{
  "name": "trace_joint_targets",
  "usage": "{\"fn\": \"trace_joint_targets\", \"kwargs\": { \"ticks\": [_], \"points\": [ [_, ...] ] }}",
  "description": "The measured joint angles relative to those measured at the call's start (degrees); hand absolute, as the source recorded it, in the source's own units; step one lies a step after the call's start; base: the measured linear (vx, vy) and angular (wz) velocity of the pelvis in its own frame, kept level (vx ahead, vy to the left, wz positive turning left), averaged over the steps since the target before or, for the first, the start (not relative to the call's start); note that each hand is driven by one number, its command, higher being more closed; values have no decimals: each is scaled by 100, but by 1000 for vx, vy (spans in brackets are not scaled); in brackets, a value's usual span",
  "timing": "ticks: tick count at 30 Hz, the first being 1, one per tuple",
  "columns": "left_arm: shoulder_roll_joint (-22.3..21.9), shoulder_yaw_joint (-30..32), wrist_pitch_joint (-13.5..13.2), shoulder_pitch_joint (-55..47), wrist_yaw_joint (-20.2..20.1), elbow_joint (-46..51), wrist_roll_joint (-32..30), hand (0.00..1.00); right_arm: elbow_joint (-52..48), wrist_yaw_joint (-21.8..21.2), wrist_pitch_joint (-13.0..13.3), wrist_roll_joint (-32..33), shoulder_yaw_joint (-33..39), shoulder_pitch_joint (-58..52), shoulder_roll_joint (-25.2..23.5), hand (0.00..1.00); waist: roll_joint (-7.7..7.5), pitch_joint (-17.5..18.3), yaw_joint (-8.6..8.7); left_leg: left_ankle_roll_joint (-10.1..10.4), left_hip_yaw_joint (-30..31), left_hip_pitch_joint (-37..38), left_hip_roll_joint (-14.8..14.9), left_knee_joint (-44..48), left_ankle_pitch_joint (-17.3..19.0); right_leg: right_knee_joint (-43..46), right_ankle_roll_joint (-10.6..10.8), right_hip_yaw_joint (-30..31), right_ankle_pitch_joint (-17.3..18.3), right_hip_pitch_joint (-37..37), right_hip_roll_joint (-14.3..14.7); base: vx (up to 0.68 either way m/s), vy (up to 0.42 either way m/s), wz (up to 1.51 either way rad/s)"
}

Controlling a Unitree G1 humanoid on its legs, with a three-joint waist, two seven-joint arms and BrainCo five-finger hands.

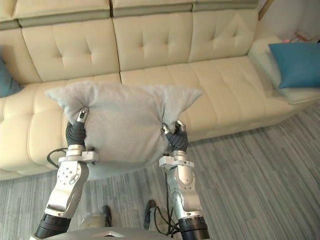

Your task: Pick up cushions and gather them together orderly.

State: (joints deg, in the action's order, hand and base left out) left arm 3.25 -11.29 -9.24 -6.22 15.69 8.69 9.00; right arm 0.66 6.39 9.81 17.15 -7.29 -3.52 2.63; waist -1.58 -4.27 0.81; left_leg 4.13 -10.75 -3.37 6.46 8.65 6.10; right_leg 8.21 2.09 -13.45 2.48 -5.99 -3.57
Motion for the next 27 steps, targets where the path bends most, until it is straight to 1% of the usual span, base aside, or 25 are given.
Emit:
{"fn": "trace_joint_targets", "kwargs": {
  "ticks": [1, 4, 6, 7, 8, 9, 11, 12, 13, 14, 15, 16, 17, 18, 19, 20, 21, 22, 23, 24, 25, 26, 27],
  "points": [
    [0, 15, 12, -90, -34, -37, 73, 100, 34, -1, -8, -97, -52, -93, 2, 100, 3, 6, -2, -5, 63, 60, -22, 2, -3, -153, 23, -3, -68, 141, 11, -3, 35, 4],
    [2, 78, 14, -154, -114, -47, 97, 100, 34, -3, -8, -169, -97, -157, 0, 100, 3, 6, -22, -25, 208, 21, -42, 151, 1, -241, 13, -10, -136, 232, 6, -44, 24, 5],
    [2, 101, 14, -162, -135, -50, 97, 100, 34, -5, -6, -170, -112, -180, -1, 100, 11, 0, -25, -107, 293, -79, -36, 409, 56, -227, 12, -20, -135, 271, 0, -67, 6, 6],
    [3, 113, 13, -175, -149, -54, 97, 100, 34, -5, -5, -170, -129, -202, 1, 100, 18, -12, -30, -173, 317, -189, -12, 712, 124, -211, 3, -22, -125, 303, -4, -109, 10, 3],
    [3, 121, 12, -206, -151, -54, 98, 100, 27, -4, 1, -170, -152, -225, 7, 100, 81, -54, -48, -203, 347, -390, 67, 1306, 241, -147, -63, -12, -21, 353, 15, -92, 10, 2],
    [0, 120, 13, -212, -153, -55, 98, 100, 25, -4, 5, -170, -153, -233, 12, 100, 134, -92, -50, -178, 393, -489, 129, 1606, 300, -121, -39, -8, 21, 386, 25, -161, 47, -1],
    [-3, 118, 12, -296, -158, -54, 98, 100, 4, -4, 4, -167, -180, -313, 15, 100, 264, -158, -65, -124, 475, -789, 278, 2338, 360, -96, -75, 49, 90, 406, 140, -179, 55, -8],
    [-38, 117, 13, -337, -159, -54, 98, 100, -60, -4, 3, -166, -182, -374, 31, 100, 375, -115, -66, -125, 479, -905, 346, 2277, 360, -375, -94, 101, 95, 415, 267, -137, 9, -12],
    [-106, 119, 15, -366, -164, -41, 101, 100, -161, 3, -8, -160, -177, -409, 56, 100, 502, -47, -98, -197, 446, -968, 504, 2089, 418, -270, -127, 74, 90, 360, 430, 0, 0, 0],
    [-120, 195, -43, -330, -172, 71, 109, 100, -431, 10, 15, -157, -168, -419, -24, 100, 494, -131, -109, -22, 323, -967, 530, 1822, 797, 1412, -247, -2, 798, -171, 363, 18, -79, -1],
    [-117, 265, -50, -327, -169, 33, 127, 100, -487, 11, 12, -162, -174, -399, -111, 100, 286, -221, -140, 72, 212, -975, 390, 1861, 719, 1468, -168, 36, 1243, -165, 153, 11, -79, 5],
    [-151, 274, -20, -338, -163, -61, 194, 100, -471, 13, -4, -165, -167, -369, -87, 100, 334, -285, -147, 95, 269, -1011, 414, 2013, 698, 1488, -223, 50, 1271, -142, 157, -92, -90, 20],
    [-155, 274, 60, -469, -164, -67, 208, 100, -459, 34, -39, -166, -169, -384, -26, 100, 298, -342, -121, 65, 277, -1365, 403, 2540, 619, 1387, -258, 91, 1249, -27, 138, -105, -18, 29],
    [-158, 229, 69, -580, -165, -62, 208, 100, -474, 34, -47, -172, -173, -374, 22, 100, 236, -327, -162, 55, 338, -1571, 235, 2281, 714, 1327, -266, 111, 1248, 4, 16, -77, 0, 27],
    [-167, 210, 68, -596, -164, -42, 208, 100, -485, 41, -41, -173, -164, -350, 26, 100, 223, -323, -179, 67, 339, -1681, 183, 2031, 688, 1300, -267, 115, 1248, 0, -30, -1, 50, 3],
    [-215, 218, 68, -602, -156, 9, 209, 100, -520, 56, -39, -173, -165, -289, 27, 100, 277, -305, -230, 123, 383, -1847, 182, 1424, 505, 1208, -260, 133, 1251, -1, -32, 68, 122, -21],
    [-229, 222, 68, -614, -144, 104, 209, 100, -589, 62, -39, -178, -166, -277, 29, 100, 348, -283, -300, 215, 481, -1997, 254, 898, 314, 1138, -255, 163, 1254, -2, -3, 97, 153, -31],
    [-239, 219, 68, -627, -144, 159, 208, 100, -601, 62, -38, -178, -168, -275, 28, 100, 360, -275, -331, 243, 476, -2051, 298, 718, 211, 1108, -229, 199, 1269, 14, 6, 162, 200, -42],
    [-224, 219, 59, -638, -145, 213, 207, 100, -611, 61, -39, -179, -172, -273, 29, 100, 404, -245, -371, 260, 452, -2054, 347, 559, -69, 1040, -205, 345, 1283, 72, 6, 226, 226, -41],
    [-223, 225, 52, -636, -147, 214, 208, 100, -610, 60, -39, -178, -181, -268, 31, 100, 392, -223, -380, 224, 428, -2025, 304, 537, -444, 859, -190, 497, 1291, 169, 5, 263, 242, -38],
    [-218, 236, 44, -635, -147, 222, 208, 100, -609, 60, -39, -178, -192, -247, 30, 100, 405, -190, -372, 166, 426, -2024, 252, 540, -599, 748, -190, 586, 1290, 212, -13, 331, 279, -46],
    [-208, 295, 44, -644, -147, 259, 211, 100, -576, 59, -38, -178, -249, -183, 31, 100, 289, -115, -367, -35, 407, -2032, 74, 619, -781, 589, -118, 845, 1268, 185, -119, 368, 312, -44],
    [-206, 347, 44, -661, -147, 270, 212, 100, -522, 58, -35, -178, -303, -140, 34, 100, 208, -94, -363, -94, 353, -2050, 3, 700, -799, 552, -31, 923, 1266, 185, -214, 469, 388, -70]
  ]
}}
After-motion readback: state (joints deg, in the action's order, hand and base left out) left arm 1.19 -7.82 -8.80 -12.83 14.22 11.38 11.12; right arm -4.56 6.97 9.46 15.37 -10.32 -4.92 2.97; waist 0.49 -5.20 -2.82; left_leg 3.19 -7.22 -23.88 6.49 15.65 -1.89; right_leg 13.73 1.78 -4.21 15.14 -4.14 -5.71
